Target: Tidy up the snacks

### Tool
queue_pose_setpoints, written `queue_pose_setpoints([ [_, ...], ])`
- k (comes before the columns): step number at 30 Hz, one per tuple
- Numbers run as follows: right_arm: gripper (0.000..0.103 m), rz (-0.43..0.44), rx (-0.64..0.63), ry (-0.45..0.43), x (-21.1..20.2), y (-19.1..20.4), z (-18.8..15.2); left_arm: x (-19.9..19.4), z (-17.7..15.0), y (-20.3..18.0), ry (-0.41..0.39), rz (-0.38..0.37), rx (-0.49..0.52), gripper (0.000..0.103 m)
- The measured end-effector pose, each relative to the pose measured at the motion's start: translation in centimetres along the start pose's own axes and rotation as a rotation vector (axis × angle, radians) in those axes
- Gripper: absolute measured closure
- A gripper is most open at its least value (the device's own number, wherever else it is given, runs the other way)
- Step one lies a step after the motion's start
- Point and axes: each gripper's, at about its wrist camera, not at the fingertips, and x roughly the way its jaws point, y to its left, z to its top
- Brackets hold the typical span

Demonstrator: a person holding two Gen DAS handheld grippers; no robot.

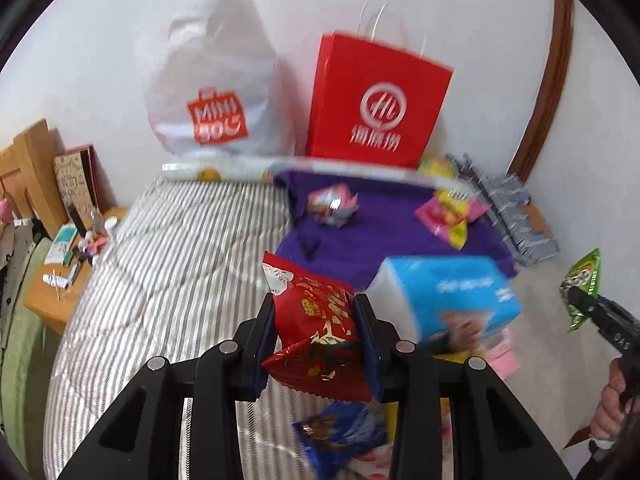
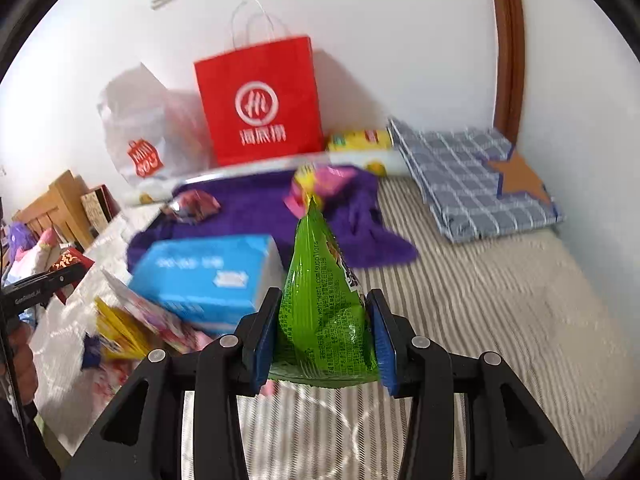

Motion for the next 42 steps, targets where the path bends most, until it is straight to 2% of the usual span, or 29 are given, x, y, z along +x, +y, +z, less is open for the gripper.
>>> queue_pose_setpoints([
  [9, 0.06, 0.004, -0.03, -0.075, -2.2, 2.1, 4.8, -2.1, 4.0, -3.0, -0.094, -0.008, -0.009, 0.068],
  [15, 0.06, 0.032, -0.022, -0.123, -1.8, 2.5, 7.3, -1.1, 6.4, -4.1, -0.13, -0.023, -0.015, 0.068],
  [20, 0.06, 0.053, -0.012, -0.129, 0.1, 2.5, 9.5, 0.8, 8.8, -4.6, -0.136, -0.019, -0.008, 0.068],
  [30, 0.06, 0.102, -0.054, -0.087, 7.4, 3.4, 12.5, 6.9, 11.7, -3.6, -0.117, 0.002, 0.0, 0.068],
  [36, 0.06, 0.147, -0.044, -0.038, 12.2, 2.5, 10.9, 11.4, 10.3, -1.7, -0.027, -0.026, -0.056, 0.068],
  [38, 0.06, 0.139, -0.038, 0.008, 13.3, 2.0, 10.4, 12.2, 9.8, -1.1, 0.004, -0.026, -0.079, 0.068],
  [42, 0.06, 0.111, -0.023, 0.024, 14.0, 0.7, 9.7, 12.7, 9.2, 0.0, 0.011, -0.016, -0.117, 0.068],
])
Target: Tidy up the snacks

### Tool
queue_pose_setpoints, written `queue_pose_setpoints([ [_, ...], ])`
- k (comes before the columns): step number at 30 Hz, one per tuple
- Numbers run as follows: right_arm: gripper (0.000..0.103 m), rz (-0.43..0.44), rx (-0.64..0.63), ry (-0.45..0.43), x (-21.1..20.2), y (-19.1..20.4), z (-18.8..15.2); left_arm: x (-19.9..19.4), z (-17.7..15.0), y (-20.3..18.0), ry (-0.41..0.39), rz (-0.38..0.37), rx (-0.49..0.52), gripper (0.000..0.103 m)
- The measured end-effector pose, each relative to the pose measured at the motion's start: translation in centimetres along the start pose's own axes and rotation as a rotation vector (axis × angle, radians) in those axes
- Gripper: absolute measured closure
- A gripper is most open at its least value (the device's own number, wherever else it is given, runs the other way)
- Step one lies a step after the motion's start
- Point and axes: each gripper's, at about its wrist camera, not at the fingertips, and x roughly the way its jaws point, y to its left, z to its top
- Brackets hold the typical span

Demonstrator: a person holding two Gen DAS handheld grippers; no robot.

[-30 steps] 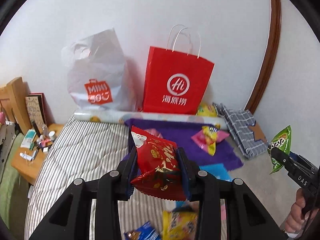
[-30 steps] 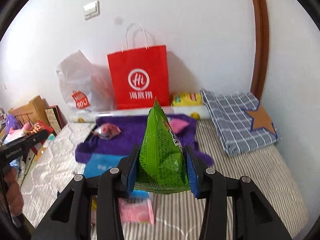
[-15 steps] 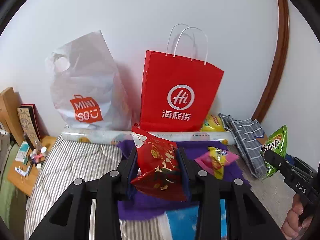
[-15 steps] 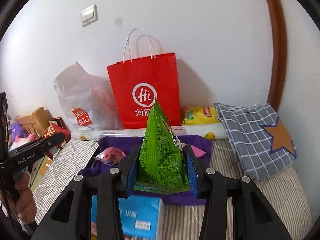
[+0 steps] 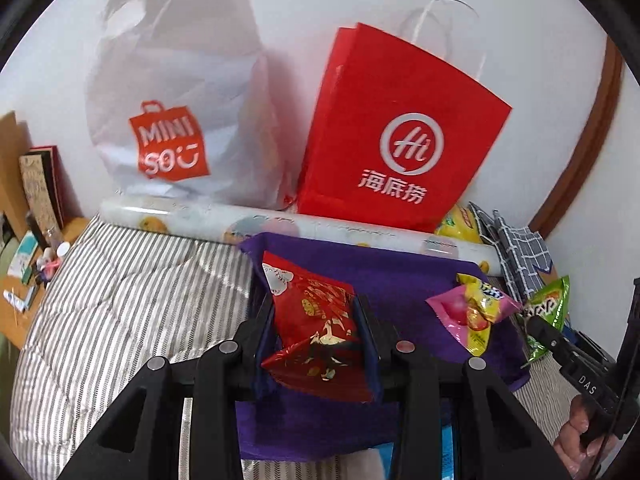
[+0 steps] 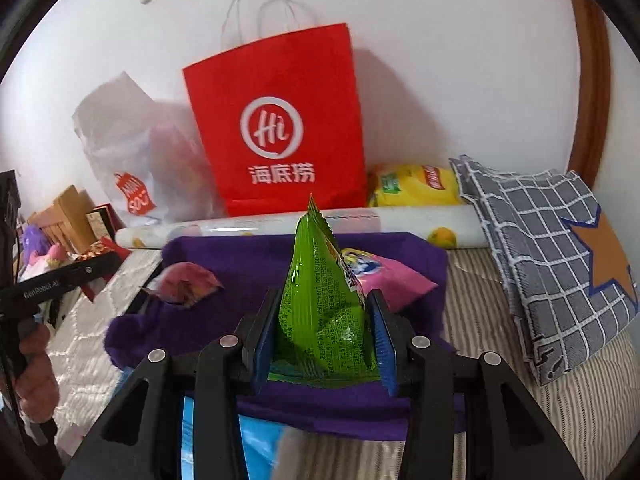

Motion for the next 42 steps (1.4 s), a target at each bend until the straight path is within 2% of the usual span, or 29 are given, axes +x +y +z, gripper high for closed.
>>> queue_pose_setpoints([
  [3, 0.06, 0.05, 0.03, -0.002, 0.5, -0.6, -0.4, 0.6, -0.4, 0.3, 0.012, 0.011, -0.001, 0.068],
  [5, 0.06, 0.036, 0.032, 0.037, 1.2, -0.6, -0.6, 1.1, -0.7, 0.2, 0.029, 0.011, 0.0, 0.068],
  [12, 0.06, 0.039, -0.006, 0.05, 2.1, 0.2, -1.1, 1.4, -1.1, -0.3, 0.023, 0.017, 0.012, 0.068],
  [17, 0.06, 0.051, 0.022, 0.034, 2.3, -0.5, -1.3, 1.6, -1.3, -0.2, 0.031, 0.014, 0.007, 0.068],
  [23, 0.06, 0.045, 0.068, 0.095, 3.7, -1.1, -1.3, 1.5, -1.5, -0.5, 0.034, 0.011, 0.017, 0.068],
  [25, 0.06, 0.07, 0.076, 0.102, 3.8, -1.1, -1.4, 1.6, -1.5, -0.6, 0.037, 0.011, 0.022, 0.068],
  [30, 0.06, 0.0, 0.084, 0.125, 4.7, -1.3, -1.7, 2.0, -1.7, -0.5, 0.06, 0.006, 0.02, 0.068],
  [37, 0.059, -0.015, 0.092, 0.128, 4.9, -1.5, -1.9, 2.8, -1.9, -0.3, 0.097, -0.016, 0.001, 0.068],
  [39, 0.051, -0.01, 0.086, 0.116, 4.4, -1.5, -1.8, 3.0, -2.1, -0.3, 0.1, -0.005, 0.004, 0.068],
  [42, 0.047, -0.016, 0.084, 0.087, 3.6, -1.4, -1.4, 3.5, -2.2, -0.3, 0.12, -0.012, 0.003, 0.068],
])
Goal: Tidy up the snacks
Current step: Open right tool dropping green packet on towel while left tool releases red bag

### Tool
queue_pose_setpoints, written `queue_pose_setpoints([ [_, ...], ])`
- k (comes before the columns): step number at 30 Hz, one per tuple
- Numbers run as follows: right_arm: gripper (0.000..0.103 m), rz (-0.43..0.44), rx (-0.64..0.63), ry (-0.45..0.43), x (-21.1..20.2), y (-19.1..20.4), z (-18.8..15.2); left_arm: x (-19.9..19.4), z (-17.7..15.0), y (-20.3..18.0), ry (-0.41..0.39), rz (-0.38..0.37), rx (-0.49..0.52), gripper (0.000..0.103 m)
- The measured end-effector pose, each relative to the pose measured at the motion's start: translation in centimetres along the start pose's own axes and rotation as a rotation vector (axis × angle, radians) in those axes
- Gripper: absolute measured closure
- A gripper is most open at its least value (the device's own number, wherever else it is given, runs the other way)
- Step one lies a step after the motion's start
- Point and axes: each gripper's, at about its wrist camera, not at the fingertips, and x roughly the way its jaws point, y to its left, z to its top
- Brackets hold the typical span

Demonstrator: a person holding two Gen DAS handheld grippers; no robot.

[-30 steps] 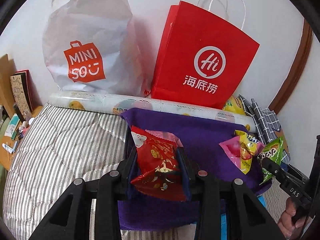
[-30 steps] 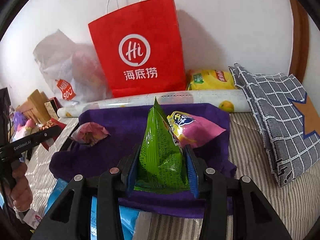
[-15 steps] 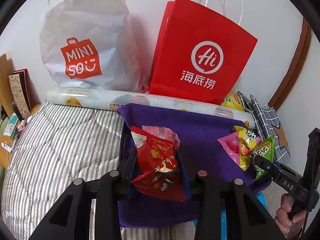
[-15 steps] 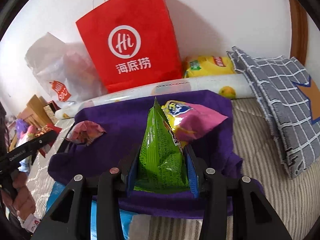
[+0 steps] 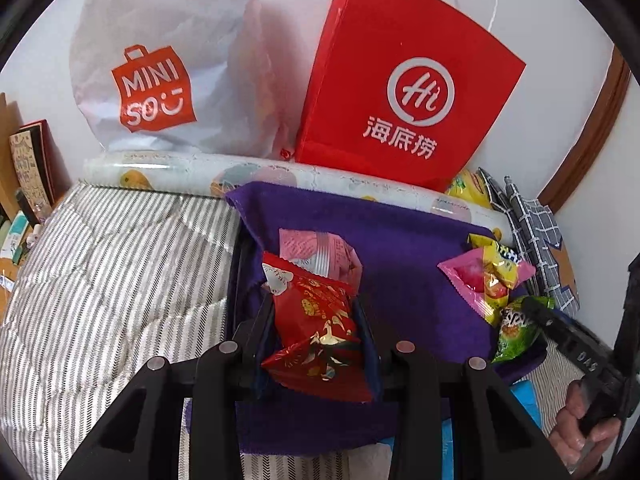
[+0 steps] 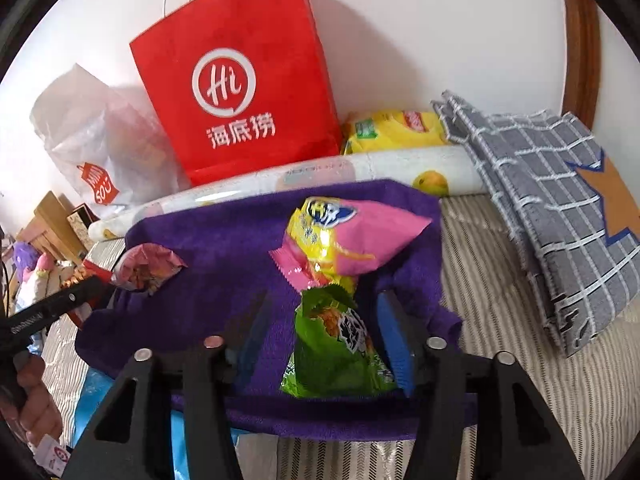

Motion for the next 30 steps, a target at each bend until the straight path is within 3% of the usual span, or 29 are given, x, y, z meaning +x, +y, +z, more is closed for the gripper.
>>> queue_pose_setpoints([
  [8, 0.047, 0.021, 0.029, -0.018, -0.9, -0.4, 0.3, 0.8, -0.2, 0.0, 0.038, -0.01, -0.007, 0.068],
  [20, 0.047, -0.005, -0.027, -0.035, -1.1, 0.7, 0.0, 0.9, -0.2, 0.1, 0.053, -0.037, -0.027, 0.067],
  [25, 0.047, -0.005, -0.02, -0.039, -1.3, 0.5, 0.0, 0.4, -0.1, -0.1, 0.027, -0.014, -0.022, 0.06],
  [27, 0.047, -0.005, -0.016, -0.038, -1.3, 0.5, 0.0, 0.3, 0.0, -0.1, 0.023, -0.013, -0.025, 0.051],
  [30, 0.047, -0.003, -0.016, -0.04, -1.4, 0.5, 0.0, 0.0, 0.0, -0.1, 0.015, -0.017, -0.025, 0.05],
])
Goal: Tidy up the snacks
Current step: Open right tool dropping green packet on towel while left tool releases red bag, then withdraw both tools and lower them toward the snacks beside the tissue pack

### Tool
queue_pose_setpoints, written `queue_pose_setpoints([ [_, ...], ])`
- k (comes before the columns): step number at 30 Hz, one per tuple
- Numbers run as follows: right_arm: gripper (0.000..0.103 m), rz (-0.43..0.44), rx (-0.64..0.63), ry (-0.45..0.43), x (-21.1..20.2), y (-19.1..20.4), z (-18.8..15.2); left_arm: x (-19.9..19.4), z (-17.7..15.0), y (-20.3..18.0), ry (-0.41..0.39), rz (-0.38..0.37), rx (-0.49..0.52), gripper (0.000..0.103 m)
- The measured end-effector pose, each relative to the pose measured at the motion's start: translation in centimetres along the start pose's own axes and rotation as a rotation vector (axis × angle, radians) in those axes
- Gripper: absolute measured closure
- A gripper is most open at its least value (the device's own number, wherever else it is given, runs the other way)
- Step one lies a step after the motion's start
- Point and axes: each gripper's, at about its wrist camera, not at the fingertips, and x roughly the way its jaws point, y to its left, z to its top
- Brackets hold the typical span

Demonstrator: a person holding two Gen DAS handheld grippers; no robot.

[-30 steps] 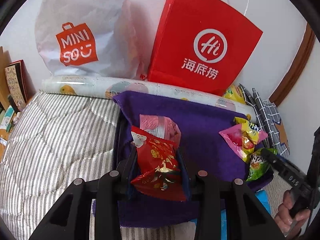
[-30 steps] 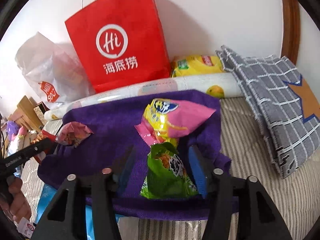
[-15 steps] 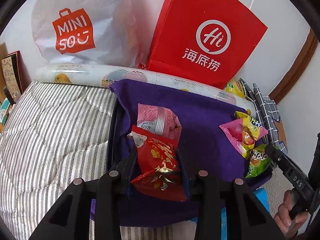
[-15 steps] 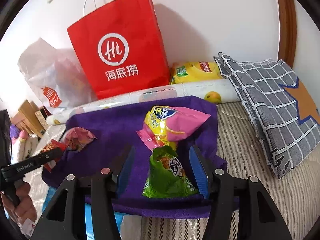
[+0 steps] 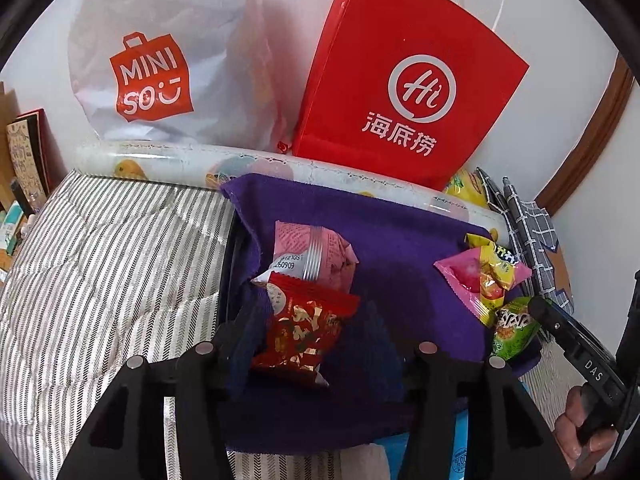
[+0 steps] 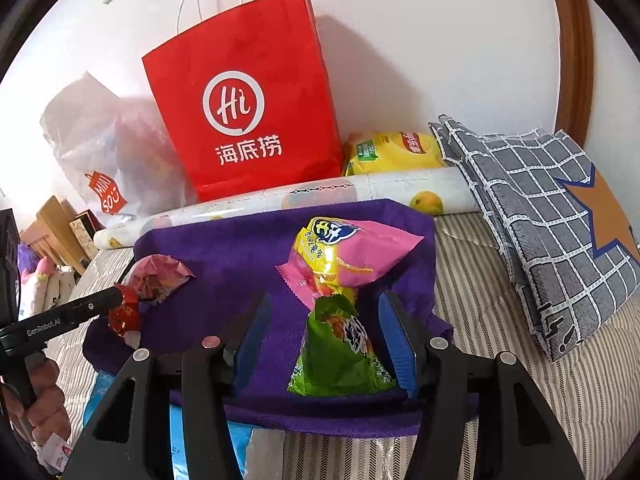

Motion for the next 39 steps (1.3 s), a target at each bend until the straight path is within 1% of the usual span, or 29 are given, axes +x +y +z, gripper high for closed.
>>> queue_pose_setpoints([
  [8, 0.047, -0.01, -0.034, -0.024, -1.0, 0.7, 0.0, -0.4, 0.2, 0.1, -0.003, -0.006, -0.008, 0.05],
  [12, 0.047, 0.004, -0.06, -0.044, -2.3, 1.2, 0.1, -1.4, 0.5, 0.2, -0.021, -0.035, -0.009, 0.05],
  [15, 0.047, -0.003, -0.044, -0.055, -3.9, 1.4, 0.0, -2.2, 0.6, 0.0, -0.035, -0.027, -0.006, 0.05],
  [19, 0.047, -0.006, -0.019, -0.082, -6.8, 1.6, -0.9, -2.8, 0.8, -0.4, -0.029, -0.046, -0.002, 0.048],
  [22, 0.047, -0.043, -0.033, -0.1, -8.9, 2.2, -2.2, -3.3, 0.7, -0.5, -0.027, -0.067, -0.002, 0.045],
  [24, 0.047, -0.111, -0.086, -0.112, -10.2, 3.0, -3.3, -3.5, 0.6, -0.7, -0.026, -0.059, -0.003, 0.044],
  [25, 0.047, -0.145, -0.122, -0.112, -10.7, 3.5, -4.1, -3.7, 0.6, -0.8, -0.024, -0.056, -0.002, 0.044],
  [27, 0.047, -0.169, -0.168, -0.083, -11.1, 4.2, -5.3, -4.3, 0.6, -1.0, -0.024, -0.061, -0.002, 0.04],
  [29, 0.047, -0.134, -0.19, -0.043, -11.4, 4.8, -6.8, -5.0, 0.6, -1.2, -0.034, -0.069, -0.007, 0.037],
  [31, 0.047, -0.076, -0.179, 0.006, -11.4, 5.2, -8.3, -5.9, 0.6, -1.4, -0.054, -0.068, 0.002, 0.032],
  [32, 0.047, -0.053, -0.173, 0.026, -11.3, 5.4, -9.0, -6.3, 0.6, -1.5, -0.064, -0.055, 0.011, 0.028],
  [34, 0.045, -0.024, -0.179, 0.053, -11.1, 5.9, -10.2, -7.1, 0.3, -1.3, -0.073, -0.008, 0.002, 0.028],
  [36, 0.037, -0.013, -0.19, 0.072, -10.9, 6.4, -11.1, -7.7, 0.0, -0.8, -0.061, -0.004, -0.005, 0.028],
  [39, 0.03, 0.023, -0.182, 0.101, -10.4, 6.7, -12.4, -9.0, -0.9, 0.2, -0.049, -0.014, 0.013, 0.027],
])
